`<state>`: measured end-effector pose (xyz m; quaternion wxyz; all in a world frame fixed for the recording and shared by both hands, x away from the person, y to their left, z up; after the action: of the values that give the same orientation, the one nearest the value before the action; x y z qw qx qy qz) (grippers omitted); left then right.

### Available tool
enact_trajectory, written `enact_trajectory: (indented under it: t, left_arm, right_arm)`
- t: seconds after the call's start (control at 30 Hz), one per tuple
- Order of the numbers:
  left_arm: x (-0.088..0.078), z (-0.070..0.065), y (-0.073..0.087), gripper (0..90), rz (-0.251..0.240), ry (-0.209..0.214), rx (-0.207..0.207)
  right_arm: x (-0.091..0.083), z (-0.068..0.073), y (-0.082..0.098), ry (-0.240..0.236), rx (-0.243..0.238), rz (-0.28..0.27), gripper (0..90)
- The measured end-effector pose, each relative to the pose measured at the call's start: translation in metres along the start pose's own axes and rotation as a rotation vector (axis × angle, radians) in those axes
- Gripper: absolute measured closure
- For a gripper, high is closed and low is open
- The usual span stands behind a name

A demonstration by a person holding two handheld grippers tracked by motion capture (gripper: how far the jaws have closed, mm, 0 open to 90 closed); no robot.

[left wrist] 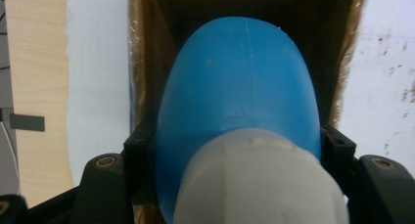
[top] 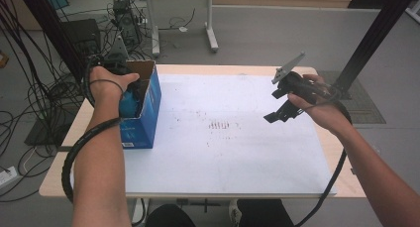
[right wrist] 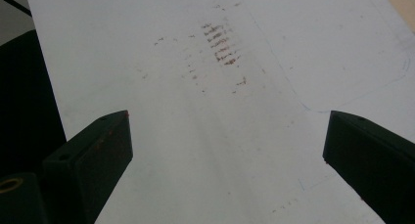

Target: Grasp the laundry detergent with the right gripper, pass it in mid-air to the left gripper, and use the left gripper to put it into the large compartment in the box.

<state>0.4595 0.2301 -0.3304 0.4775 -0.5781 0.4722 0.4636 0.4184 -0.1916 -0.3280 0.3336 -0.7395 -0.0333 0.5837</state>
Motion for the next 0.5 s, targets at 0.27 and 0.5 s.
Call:
enact_trajectory:
  t: [0.27,0.5]
  left_arm:
    - [0.016,0.001,0.002,37.1,0.006,-0.001,0.006]
    - [0.026,0.003,0.006,37.0,0.008,-0.012,0.018]
  right_arm:
    - [0.001,-0.003,0.001,0.004,0.001,0.006,4.3]
    - [0.002,-0.006,0.004,0.009,0.006,0.009,4.3]
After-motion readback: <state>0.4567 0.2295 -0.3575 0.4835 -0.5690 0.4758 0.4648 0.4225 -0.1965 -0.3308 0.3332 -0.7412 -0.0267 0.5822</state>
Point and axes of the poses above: each handheld gripper's, and its own axes: x roughly forward along the jaws, y roughly out of its underside, z roughly to its left, the point moved 8 cm from there along x, roughly forward along the jaws, and after that the axes turned 6 degrees about y, right-handed, at the moved point
